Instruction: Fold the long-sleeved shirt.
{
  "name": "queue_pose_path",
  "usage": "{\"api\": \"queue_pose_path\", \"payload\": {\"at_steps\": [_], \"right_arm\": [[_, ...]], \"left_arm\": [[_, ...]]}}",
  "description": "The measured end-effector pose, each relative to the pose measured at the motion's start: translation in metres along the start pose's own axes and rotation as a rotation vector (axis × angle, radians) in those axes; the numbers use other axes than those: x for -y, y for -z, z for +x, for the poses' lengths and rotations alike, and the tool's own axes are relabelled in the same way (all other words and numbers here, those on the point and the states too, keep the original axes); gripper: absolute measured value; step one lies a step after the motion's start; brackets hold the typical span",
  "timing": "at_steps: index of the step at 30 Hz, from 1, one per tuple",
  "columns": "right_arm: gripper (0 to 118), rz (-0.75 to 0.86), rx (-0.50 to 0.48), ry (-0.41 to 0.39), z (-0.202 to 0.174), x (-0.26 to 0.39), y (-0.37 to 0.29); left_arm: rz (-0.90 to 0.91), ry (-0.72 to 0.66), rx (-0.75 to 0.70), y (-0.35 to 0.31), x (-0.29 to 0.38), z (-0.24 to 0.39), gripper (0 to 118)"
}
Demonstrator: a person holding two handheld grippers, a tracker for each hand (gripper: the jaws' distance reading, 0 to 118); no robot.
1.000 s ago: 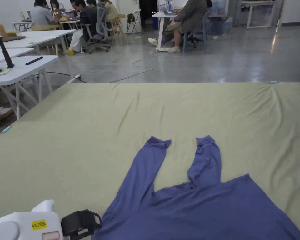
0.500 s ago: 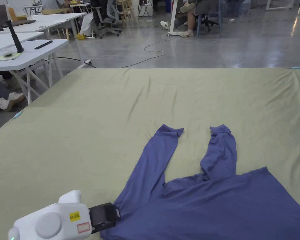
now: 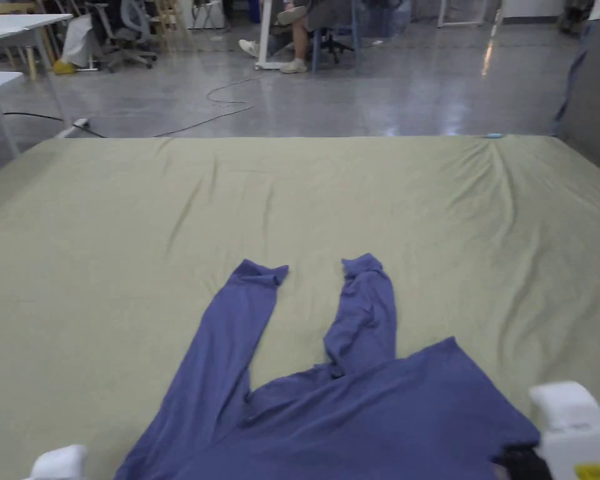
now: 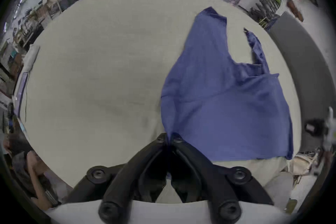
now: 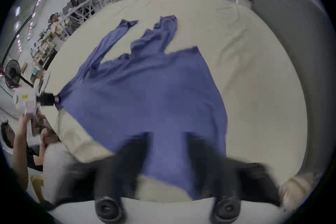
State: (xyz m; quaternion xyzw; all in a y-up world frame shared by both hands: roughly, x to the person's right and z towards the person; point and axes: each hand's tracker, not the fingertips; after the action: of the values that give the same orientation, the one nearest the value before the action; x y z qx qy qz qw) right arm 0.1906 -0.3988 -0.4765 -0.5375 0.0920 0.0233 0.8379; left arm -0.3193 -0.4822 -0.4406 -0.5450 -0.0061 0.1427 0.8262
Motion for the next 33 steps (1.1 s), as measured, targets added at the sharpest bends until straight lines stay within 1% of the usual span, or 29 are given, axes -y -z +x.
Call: {"api": "queue_pose_path", "payload": {"at_steps": [1,2,3,4,6,7,8,9,10,11,12,13,14,15,16,17,18,21,24,27,33], "right_arm": [[114,0.003,-0.004,0.003,0.002,-0.026,0.014],[118,0.015,0.013,0.002,0.003,-0.052,0.027],[118,0.048,0.02,-0.018,0.005,-0.074,0.04],[118,0.071,0.028,-0.029,0.009,-0.099,0.058],[118,0.017,0.069,-0.009,0.018,-0.142,0.098],[118,-0.043,0.097,0.02,0.024,-0.159,0.12],[118,-0.086,0.117,0.075,0.03,-0.172,0.138],[118,-0.111,0.113,0.117,0.036,-0.181,0.152],[118,-0.122,0.121,0.138,0.041,-0.188,0.165],[114,-0.128,0.14,0.152,0.044,-0.192,0.175],[100,-0.149,0.162,0.149,0.044,-0.194,0.184],[82,-0.171,0.189,0.14,0.043,-0.193,0.191],[52,-0.18,0.197,0.132,0.041,-0.19,0.193],[12,-0.189,0.185,0.122,0.039,-0.186,0.195],[9,-0.168,0.173,0.118,0.036,-0.181,0.189],[6,-0.148,0.205,0.097,0.034,-0.18,0.184],[0,-0.157,0.197,0.095,0.029,-0.175,0.177],[0,-0.109,0.134,0.077,0.032,-0.161,0.147],[0,0.025,0.121,0.027,0.035,-0.146,0.074],[0,0.144,0.093,0.01,0.044,-0.121,-0.009],[0,0.351,0.143,-0.012,0.054,-0.074,-0.162]], "left_arm": [[0.018,0.0,-0.003,-0.005,0.002,0.001,0],[0.033,0.003,0.005,-0.01,0.004,0.003,0],[0.038,0.007,0.014,-0.016,0.001,0.005,0],[0.068,0.03,-0.015,-0.021,-0.001,0.004,0],[0.079,0.018,0.002,-0.027,-0.003,0.006,0],[0.086,0.015,0.004,-0.035,-0.003,0.012,0],[0.078,-0.001,0.03,-0.037,-0.003,0.015,0],[0.088,0.003,0.027,-0.04,-0.003,0.017,0],[0.094,0.008,0.024,-0.041,-0.006,0.017,0],[0.095,0.009,0.024,-0.041,-0.008,0.016,0],[0.104,0.017,0.01,-0.042,-0.01,0.016,0],[0.104,0.015,0.016,-0.043,-0.011,0.016,0],[0.104,0.015,0.02,-0.042,-0.012,0.017,0],[0.102,0.013,0.02,-0.045,-0.01,0.02,0],[0.101,0.012,0.021,-0.045,-0.01,0.021,0],[0.102,0.01,0.021,-0.046,-0.01,0.022,0],[0.102,0.008,0.025,-0.047,-0.011,0.022,0],[0.112,-0.006,0.042,-0.055,-0.012,0.023,0],[0.15,-0.01,0.062,-0.074,-0.015,0.025,0],[0.2,0.019,0.084,-0.099,-0.024,0.034,0],[0.305,0.113,0.118,-0.147,-0.061,0.066,0]]}}
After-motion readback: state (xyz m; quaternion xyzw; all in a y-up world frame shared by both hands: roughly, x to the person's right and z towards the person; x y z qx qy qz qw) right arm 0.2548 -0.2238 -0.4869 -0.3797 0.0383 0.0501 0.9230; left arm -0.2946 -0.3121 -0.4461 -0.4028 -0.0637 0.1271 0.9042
